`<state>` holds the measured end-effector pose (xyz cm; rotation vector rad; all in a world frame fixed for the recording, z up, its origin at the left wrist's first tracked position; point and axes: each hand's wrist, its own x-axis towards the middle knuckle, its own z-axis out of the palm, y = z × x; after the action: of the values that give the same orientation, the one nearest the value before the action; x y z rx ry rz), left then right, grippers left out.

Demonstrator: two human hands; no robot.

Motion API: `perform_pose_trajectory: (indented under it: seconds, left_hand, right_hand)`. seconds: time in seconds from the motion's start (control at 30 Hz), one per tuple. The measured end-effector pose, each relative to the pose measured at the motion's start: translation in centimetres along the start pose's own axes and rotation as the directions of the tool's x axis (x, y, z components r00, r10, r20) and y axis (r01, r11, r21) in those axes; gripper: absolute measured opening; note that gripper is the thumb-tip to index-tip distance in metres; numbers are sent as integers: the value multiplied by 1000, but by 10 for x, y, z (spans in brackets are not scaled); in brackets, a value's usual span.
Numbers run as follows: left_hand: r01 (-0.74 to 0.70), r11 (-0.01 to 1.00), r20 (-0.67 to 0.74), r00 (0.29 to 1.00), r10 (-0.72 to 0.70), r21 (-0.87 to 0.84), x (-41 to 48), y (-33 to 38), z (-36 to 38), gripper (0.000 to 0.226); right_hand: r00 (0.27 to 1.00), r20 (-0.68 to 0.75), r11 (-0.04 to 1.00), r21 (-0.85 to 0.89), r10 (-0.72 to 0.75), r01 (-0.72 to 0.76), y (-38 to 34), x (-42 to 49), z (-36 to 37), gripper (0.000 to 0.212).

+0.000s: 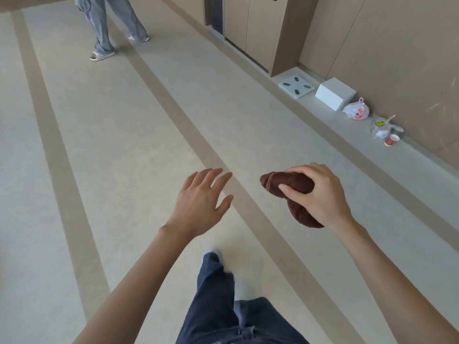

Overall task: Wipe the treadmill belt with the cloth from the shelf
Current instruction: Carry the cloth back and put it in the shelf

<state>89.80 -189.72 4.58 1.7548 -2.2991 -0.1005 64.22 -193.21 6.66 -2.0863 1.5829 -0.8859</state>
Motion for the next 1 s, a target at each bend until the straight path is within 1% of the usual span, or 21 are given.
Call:
perform_pose_trajectory:
  seconds: [0.2,0.33,0.43,0.5,0.57,0.7,0.87,1.0]
  left_hand:
    - [-19,1000,18,1000,18,18,95,-62,12,53]
    - [-71,997,5,997,71,27,175,-103,1,53]
    - [-120,992,-7,993,121,48,230,-130,-3,52]
    - [-123,991,-4,992,124,46,263,-147,-2,53]
    - [-116,993,10,993,115,33,286,-158,1,53]
    - [-145,989,52,988,143,27,329,-177,19,54]
    - [-102,995,92,991,101,12,401,-193,43,55]
    - [-97,995,80,992,95,18,472,-195,50,54]
  right_hand:
    - [1000,-10,1000,3,2,-2,15,104,30,25]
    - [999,-37,1000,-6,13,-14,10,191,40,24]
    - [997,-83,1000,-11,11,-12,7,245,51,29]
    - [996,-87,1000,9,26,-26,11,273,61,30]
    - [995,-86,998,23,54,-52,19,293,70,29]
    - [993,-63,995,20,101,-100,42,336,84,24]
    - [995,-19,995,28,101,-100,82,407,92,24]
    - [996,-26,995,38,89,-88,117,478,87,25]
